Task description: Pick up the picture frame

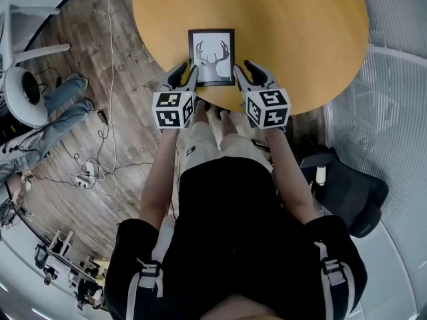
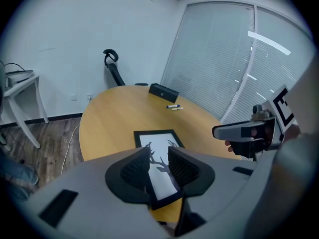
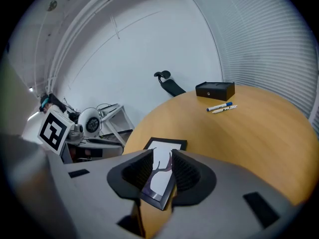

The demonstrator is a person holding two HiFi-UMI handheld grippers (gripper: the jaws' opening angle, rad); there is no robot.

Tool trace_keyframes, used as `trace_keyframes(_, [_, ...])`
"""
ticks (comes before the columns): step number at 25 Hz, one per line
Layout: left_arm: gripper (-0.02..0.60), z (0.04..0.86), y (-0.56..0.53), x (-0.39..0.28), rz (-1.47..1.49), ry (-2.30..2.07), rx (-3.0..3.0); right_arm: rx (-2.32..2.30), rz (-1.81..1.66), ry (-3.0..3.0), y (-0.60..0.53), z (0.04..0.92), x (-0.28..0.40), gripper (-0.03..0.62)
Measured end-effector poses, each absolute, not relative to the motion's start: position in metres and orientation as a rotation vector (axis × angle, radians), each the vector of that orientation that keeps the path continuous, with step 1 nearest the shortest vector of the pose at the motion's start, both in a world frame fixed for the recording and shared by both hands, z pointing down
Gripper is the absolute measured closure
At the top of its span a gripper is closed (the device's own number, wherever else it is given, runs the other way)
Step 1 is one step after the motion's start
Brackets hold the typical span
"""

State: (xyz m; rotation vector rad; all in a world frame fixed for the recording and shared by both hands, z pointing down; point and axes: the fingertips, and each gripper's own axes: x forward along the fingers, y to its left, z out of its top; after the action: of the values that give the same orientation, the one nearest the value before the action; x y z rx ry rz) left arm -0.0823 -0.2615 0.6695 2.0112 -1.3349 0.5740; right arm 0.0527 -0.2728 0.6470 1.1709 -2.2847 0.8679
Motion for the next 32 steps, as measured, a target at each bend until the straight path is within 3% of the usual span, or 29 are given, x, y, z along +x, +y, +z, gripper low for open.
trace_keyframes(14, [0.445,0.763,-0.279,-0.090,0.643,-1.300,1.877,1.193,0.963,-2.090,-0.283,0.748,0.043,0.470])
trace_keyframes(32, [0.466,0.777,-0.288,-0.092,0.626,-1.255,1.852,1.252,1.021,-1.983,-0.291,0.778,0.040,0.498])
